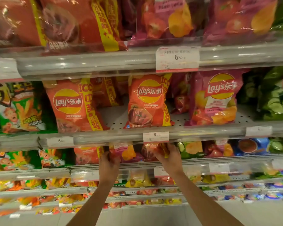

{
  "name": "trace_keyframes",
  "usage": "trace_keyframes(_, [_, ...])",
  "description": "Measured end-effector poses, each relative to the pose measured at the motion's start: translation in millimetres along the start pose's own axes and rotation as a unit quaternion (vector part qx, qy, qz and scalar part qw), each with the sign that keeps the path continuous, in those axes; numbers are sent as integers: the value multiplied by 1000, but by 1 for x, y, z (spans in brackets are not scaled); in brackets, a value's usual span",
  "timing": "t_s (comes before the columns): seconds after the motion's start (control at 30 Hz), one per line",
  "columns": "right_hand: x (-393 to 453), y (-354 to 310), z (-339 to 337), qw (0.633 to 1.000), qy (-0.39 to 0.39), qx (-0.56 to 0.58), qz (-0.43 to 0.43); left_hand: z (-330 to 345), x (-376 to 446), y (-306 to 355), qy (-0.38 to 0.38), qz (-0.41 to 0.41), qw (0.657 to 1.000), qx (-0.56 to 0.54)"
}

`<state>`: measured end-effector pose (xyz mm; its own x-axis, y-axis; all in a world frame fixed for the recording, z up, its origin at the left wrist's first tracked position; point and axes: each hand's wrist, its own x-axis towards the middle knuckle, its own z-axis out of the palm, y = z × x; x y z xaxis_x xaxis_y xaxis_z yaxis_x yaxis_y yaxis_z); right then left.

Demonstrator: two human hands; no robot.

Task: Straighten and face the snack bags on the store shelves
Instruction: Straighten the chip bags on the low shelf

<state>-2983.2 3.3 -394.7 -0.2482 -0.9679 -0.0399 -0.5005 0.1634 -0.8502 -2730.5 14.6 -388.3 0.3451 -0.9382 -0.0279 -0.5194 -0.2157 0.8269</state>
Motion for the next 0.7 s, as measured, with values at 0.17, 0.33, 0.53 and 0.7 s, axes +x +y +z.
trace_keyframes(0.17, [21,-4,6,997,-46,-19,56,-1,17,11,-69,-16,995,-68])
trace_keyframes(0.33, [34,-3,14,989,-98,-21,107,-3,34,12,-117,-47,987,-99])
trace_keyframes(0.53, [44,-4,22,985,-115,-51,121,-5,48,6,-188,-26,976,-106])
trace_keyframes(0.7, [51,-10,27,980,-138,-55,132,-3,53,11,-165,-26,978,-128])
